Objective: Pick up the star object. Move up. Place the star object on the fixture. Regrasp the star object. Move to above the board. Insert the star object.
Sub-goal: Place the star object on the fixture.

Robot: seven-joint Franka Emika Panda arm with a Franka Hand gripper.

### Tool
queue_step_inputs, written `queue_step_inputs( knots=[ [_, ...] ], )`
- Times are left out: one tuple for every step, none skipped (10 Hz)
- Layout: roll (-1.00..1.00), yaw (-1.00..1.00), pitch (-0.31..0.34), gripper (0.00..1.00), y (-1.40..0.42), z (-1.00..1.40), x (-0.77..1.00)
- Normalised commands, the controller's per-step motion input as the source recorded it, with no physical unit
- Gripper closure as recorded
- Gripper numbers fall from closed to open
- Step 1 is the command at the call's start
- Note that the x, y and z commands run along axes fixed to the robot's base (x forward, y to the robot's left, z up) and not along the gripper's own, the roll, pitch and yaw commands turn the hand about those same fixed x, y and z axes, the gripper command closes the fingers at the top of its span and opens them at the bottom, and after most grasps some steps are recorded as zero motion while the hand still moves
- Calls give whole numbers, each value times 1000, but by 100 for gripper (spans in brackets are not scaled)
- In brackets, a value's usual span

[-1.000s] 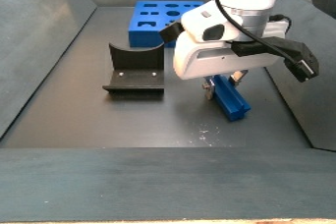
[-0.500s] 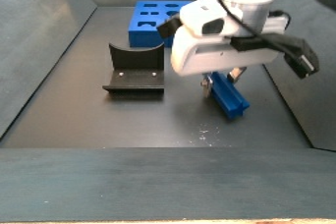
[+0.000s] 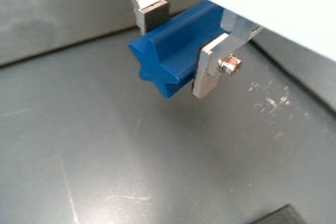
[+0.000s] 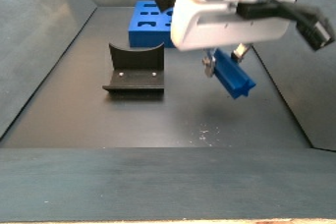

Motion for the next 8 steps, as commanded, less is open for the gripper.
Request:
queue_step_inputs(
  knots=[
    [0,0,0,100,0,1000,0],
    [7,1,-6,100,3,1000,4],
    [5,1,13,100,2,1000,-6],
    [7,0,26,100,3,1000,-12],
    [12,-1,34,100,4,1000,-17],
    [17,-2,40,100,6,1000,-22],
    [22,-3,46,100,9,980,-24],
    [28,-4,57,100,11,780,-21]
  ],
)
